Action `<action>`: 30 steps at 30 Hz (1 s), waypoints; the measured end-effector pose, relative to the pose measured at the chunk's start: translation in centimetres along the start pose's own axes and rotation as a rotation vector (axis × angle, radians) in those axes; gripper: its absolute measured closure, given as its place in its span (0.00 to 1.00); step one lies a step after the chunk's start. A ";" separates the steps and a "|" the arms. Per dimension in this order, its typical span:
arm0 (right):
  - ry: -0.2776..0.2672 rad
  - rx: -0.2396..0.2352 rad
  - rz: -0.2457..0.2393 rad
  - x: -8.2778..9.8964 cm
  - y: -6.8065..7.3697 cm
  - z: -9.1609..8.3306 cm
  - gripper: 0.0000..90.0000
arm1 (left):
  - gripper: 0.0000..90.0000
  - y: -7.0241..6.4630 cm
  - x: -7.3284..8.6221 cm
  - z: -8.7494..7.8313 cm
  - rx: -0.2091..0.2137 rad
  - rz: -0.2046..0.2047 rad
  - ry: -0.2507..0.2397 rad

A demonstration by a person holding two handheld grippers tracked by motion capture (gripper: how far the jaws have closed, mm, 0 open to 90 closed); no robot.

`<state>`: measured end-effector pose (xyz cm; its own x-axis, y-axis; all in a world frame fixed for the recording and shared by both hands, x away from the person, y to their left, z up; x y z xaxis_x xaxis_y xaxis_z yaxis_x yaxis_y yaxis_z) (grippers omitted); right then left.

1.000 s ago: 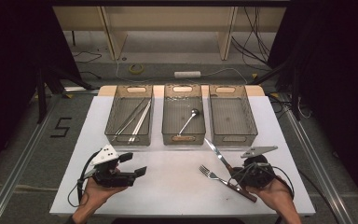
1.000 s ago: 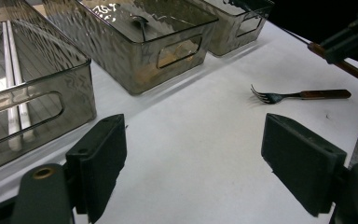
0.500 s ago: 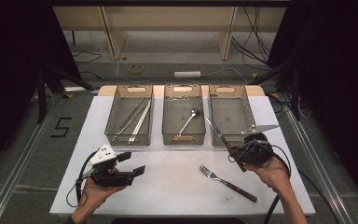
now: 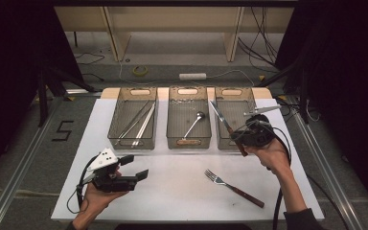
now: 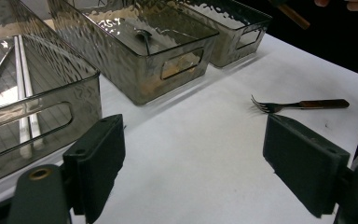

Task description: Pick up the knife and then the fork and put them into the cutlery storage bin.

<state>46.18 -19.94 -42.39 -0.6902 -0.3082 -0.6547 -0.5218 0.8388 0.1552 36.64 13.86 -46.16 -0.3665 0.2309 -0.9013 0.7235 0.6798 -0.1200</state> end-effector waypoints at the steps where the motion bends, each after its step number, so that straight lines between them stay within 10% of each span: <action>1: 0.000 0.003 0.003 -0.2 -0.1 0.1 0.86 | 0.23 0.0 0.0 0.0 0.001 0.001 0.001; 30: 0.036 0.118 0.139 -5.4 -5.0 4.2 0.86 | 0.23 0.0 0.0 0.0 -0.003 0.007 -0.004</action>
<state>54.59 -20.60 -42.75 -0.7705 -0.1997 -0.6054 -0.3590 0.9207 0.1531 36.66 13.91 -46.10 -0.3593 0.2328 -0.9037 0.7241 0.6804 -0.1126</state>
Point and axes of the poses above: each handheld gripper's, and its own axes: z roughly forward along the jaws, x roughly out of its underside, y roughly to its left, the point moved 8 cm from there along z, roughly forward along the jaws, and after that the axes turned 4 degrees about z, right-handed, at the moved point
